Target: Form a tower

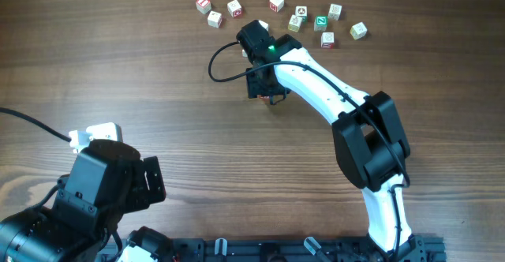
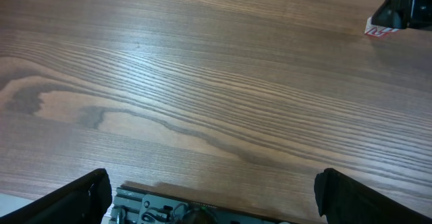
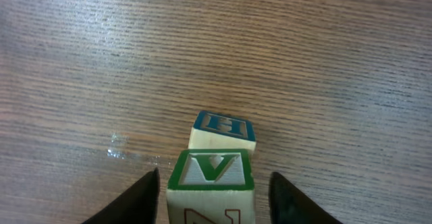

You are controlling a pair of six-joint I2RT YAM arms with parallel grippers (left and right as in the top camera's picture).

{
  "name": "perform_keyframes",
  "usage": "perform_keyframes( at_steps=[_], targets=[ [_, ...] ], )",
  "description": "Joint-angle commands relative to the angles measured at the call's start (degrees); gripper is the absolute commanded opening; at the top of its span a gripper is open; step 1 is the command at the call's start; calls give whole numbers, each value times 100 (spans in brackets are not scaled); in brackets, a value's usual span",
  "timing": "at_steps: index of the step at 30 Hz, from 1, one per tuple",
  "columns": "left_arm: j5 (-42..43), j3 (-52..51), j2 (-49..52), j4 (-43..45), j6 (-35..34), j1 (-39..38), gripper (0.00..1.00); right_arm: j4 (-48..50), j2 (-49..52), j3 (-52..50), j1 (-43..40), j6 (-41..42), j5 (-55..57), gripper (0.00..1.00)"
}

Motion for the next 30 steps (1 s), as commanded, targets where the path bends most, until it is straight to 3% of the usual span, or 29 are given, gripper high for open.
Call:
perform_keyframes(
  at_steps=[1, 5, 11, 14, 22, 25, 27, 29, 30],
  targets=[
    [-96, 2, -15, -2, 90, 31, 100, 31, 66, 103, 35, 227, 125, 66],
    [-96, 2, -15, -2, 87, 31, 100, -107, 85, 129, 35, 649, 155, 70],
    [-96, 2, -15, -2, 87, 31, 100, 9, 199, 129, 35, 734, 337, 57],
    [-96, 2, -15, -2, 87, 31, 100, 109, 310, 129, 35, 723, 337, 56],
    [-96, 2, -15, -2, 87, 31, 100, 291, 459, 129, 35, 719, 339, 30],
    [-96, 2, -15, -2, 87, 31, 100, 280, 459, 131, 35, 660, 337, 27],
    [-96, 2, -15, -2, 87, 31, 100, 278, 459, 136, 35, 496, 334, 27],
    [-96, 2, -15, -2, 90, 31, 100, 273, 459, 136, 35, 404, 334, 51],
    [-96, 2, -15, -2, 90, 31, 100, 273, 457, 138, 35, 382, 334, 57]
  ],
)
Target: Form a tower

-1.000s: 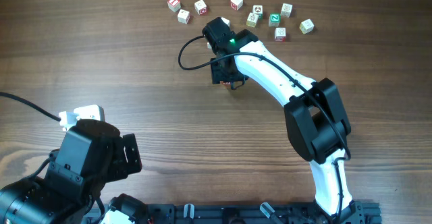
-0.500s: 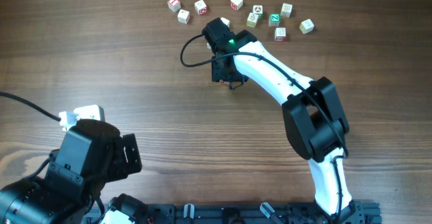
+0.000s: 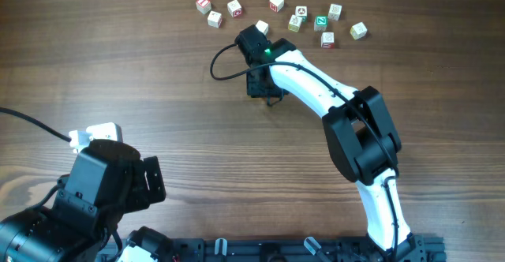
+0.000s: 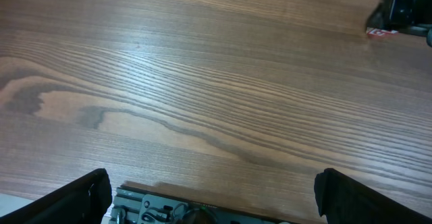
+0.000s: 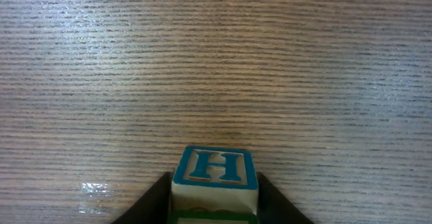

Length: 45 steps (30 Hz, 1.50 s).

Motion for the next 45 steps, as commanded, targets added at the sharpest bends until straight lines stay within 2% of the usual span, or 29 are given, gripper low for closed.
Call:
perform_keyframes(
  at_steps=[1, 3, 4, 5, 6, 10, 15, 19, 22, 25, 29, 30, 31, 37, 42, 45],
  targets=[
    [-96, 2, -15, -2, 90, 31, 100, -44, 74, 173, 35, -170, 98, 62],
    [-96, 2, -15, -2, 87, 31, 100, -240, 66, 448, 35, -247, 98, 79],
    [-96, 2, -15, -2, 87, 31, 100, -345, 52, 573, 35, -249, 98, 84],
    [-96, 2, -15, -2, 87, 31, 100, -608, 24, 828, 33, -251, 98, 97],
    [-96, 2, -15, -2, 87, 31, 100, -879, -4, 1078, 35, -254, 101, 99],
    [-96, 2, -15, -2, 90, 31, 100, -1919, -472, 1829, 2, -251, 101, 100],
    [-94, 2, -15, -2, 87, 31, 100, -2844, -1615, 1862, -24, -221, 164, 100],
    [-96, 2, -15, -2, 87, 31, 100, -3515, -2586, 1862, -48, 251, 745, 99],
    [-96, 2, -15, -2, 87, 31, 100, -3606, -3077, 1862, -55, 310, 892, 100],
    [-96, 2, -15, -2, 87, 31, 100, -3381, -3178, 1797, -271, 509, 1467, 100],
    [-96, 2, -15, -2, 87, 31, 100, -2747, -3047, 1373, -1139, 435, 962, 100],
    [-96, 2, -15, -2, 87, 31, 100, -2028, -2916, 1062, -1617, -496, 160, 100],
    [-96, 2, -15, -2, 90, 31, 100, -1805, -2780, 984, -1775, -758, -201, 100],
    [-96, 2, -15, -2, 87, 31, 100, -352, -1102, 962, -2328, -1207, -256, 100],
    [-96, 2, -15, -2, 87, 31, 100, 699, 35, 962, -2374, -1447, -236, 100],
    [-96, 2, -15, -2, 90, 31, 100, 1025, 511, 966, -2426, -1504, -234, 87]
  ],
)
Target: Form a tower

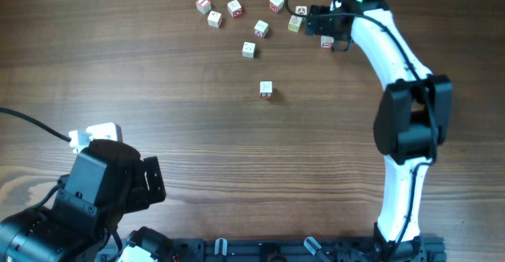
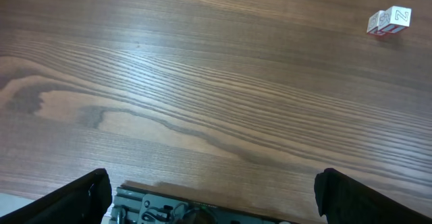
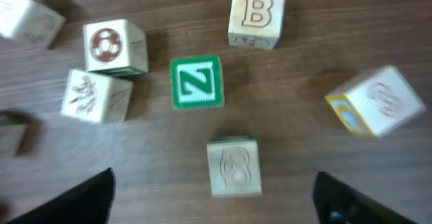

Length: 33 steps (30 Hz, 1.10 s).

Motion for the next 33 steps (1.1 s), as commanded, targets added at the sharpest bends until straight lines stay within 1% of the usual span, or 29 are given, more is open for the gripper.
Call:
perform_keyframes(
  at_steps=[1, 2, 5, 7, 10, 13, 15, 19, 21, 23, 25, 27, 29, 31, 33],
  targets=[
    [-94, 2, -15, -2, 87, 31, 100, 144, 485, -4, -63, -212, -66, 85],
    [-94, 2, -15, -2, 90, 31, 100, 146, 667, -4, -66, -238, -66, 84],
    [-94, 2, -15, -2, 90, 31, 100, 155, 804, -4, -66, -234, -66, 62],
    [-94, 2, -15, -2, 87, 31, 100, 122, 802, 61, -66, -236, -37, 43],
    [-94, 2, -15, -2, 87, 31, 100, -203, 758, 243, -66, -223, -44, 26],
    [-94, 2, -15, -2, 87, 31, 100, -732, 437, 457, -66, -243, -44, 22],
    [-94, 2, -15, -2, 90, 31, 100, -1182, -26, 503, -57, -227, -118, 21],
    [-94, 2, -15, -2, 90, 31, 100, -2024, -883, 503, -2, -188, -680, 17],
    [-94, 2, -15, -2, 90, 31, 100, -2511, -1257, 503, 177, -46, -953, 17],
    [-94, 2, -15, -2, 87, 31, 100, -2820, -1416, 503, 413, -42, -966, 17],
    [-94, 2, -15, -2, 87, 31, 100, -3106, -1467, 501, 809, 155, -968, 17],
    [-94, 2, -15, -2, 87, 31, 100, -3250, -1458, 459, 1156, 533, -964, 17],
    [-94, 2, -15, -2, 87, 31, 100, -3152, -1456, 365, 1515, 708, -953, 17],
    [-94, 2, -15, -2, 87, 31, 100, -3042, -1370, 361, 1805, 986, -525, 20],
    [-94, 2, -15, -2, 87, 31, 100, -2874, -1217, 361, 2009, 970, -245, 21]
  ],
)
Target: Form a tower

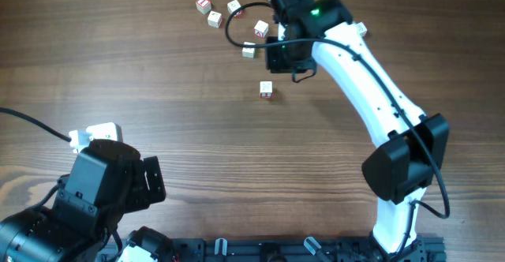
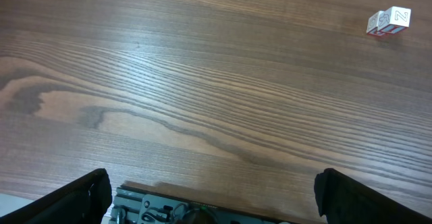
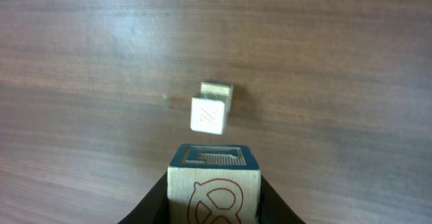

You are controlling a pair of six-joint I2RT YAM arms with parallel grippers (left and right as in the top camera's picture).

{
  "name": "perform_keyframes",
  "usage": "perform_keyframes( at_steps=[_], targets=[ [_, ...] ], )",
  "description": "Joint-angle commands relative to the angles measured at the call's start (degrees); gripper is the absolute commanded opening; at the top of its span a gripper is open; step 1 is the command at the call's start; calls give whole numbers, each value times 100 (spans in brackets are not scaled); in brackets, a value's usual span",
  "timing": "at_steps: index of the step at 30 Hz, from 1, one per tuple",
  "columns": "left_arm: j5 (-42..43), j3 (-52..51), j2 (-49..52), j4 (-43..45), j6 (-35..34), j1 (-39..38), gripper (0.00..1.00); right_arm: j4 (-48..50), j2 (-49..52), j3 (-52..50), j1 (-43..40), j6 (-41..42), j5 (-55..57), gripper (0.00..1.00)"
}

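A small stack of wooden letter blocks [image 1: 267,90] stands mid-table; in the left wrist view the stack [image 2: 389,20] is at the far top right, in the right wrist view the stack [image 3: 210,113] lies below my fingers. My right gripper [image 3: 212,197] is shut on a block [image 3: 213,182] with a dark blue top and a red drawing on its side, held in the air just back and right of the stack. The right gripper [image 1: 284,50] also shows from overhead. My left gripper [image 2: 212,207] is open and holds nothing, far from the stack.
Loose blocks lie along the back: two [image 1: 203,5] [image 1: 215,19] at the left, others [image 1: 234,8] [image 1: 261,28] near the arm, one [image 1: 249,52] closest to the stack. Another block [image 1: 361,29] peeks out behind the right arm. A black cable [image 1: 237,33] loops beside the gripper.
My right gripper was open above the loose blocks at the back right. Now it is shut on a blue-topped block and hangs close to the stack. The left arm has not moved.
My right gripper stood at the stack's spot with a green block over a blue H block, then lower with the H block between its fingers. Then the stack stood alone while the gripper hung open over the loose blocks. Now it holds one near the stack.
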Motion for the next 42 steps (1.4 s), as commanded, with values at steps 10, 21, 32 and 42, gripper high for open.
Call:
perform_keyframes(
  at_steps=[10, 21, 32, 42],
  targets=[
    [-96, 2, -15, -2, 87, 31, 100, 13, 841, -35, 494, 72, 389, 20],
    [-96, 2, -15, -2, 90, 31, 100, 767, 903, -778, 501, 136, 516, 23],
    [-96, 2, -15, -2, 90, 31, 100, 887, 962, -778, 505, 227, 522, 33],
    [-96, 2, -15, -2, 90, 31, 100, 868, 962, -778, 505, 247, 678, 52]
  ],
)
